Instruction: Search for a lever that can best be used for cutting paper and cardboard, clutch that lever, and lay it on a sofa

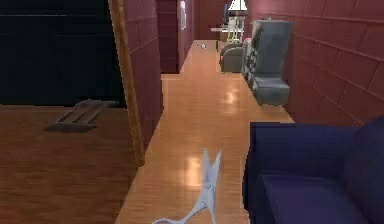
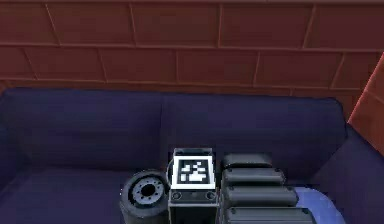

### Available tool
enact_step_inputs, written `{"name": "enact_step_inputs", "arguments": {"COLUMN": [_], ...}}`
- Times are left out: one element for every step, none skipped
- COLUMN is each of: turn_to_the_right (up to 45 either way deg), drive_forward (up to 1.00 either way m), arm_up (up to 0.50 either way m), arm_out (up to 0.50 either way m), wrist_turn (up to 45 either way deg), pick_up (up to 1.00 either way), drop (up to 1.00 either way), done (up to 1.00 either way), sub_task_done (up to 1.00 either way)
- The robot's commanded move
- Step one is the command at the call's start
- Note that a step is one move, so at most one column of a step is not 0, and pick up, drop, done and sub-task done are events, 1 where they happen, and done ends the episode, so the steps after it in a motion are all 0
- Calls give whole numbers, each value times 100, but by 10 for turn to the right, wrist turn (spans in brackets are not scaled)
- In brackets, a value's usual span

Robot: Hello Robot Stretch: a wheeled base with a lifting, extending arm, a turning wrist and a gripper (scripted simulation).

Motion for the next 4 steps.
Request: {"name": "enact_step_inputs", "arguments": {"turn_to_the_right": [-450,-390,450,420], "drive_forward": [0,0,0,0], "arm_up": [0,0,0,0], "arm_out": [0,0,0,0], "wrist_turn": [0,0,0,0], "pick_up": [0,0,0,0], "drop": [0,0,0,0], "done": [0,0,0,0], "sub_task_done": [0,0,0,0]}}
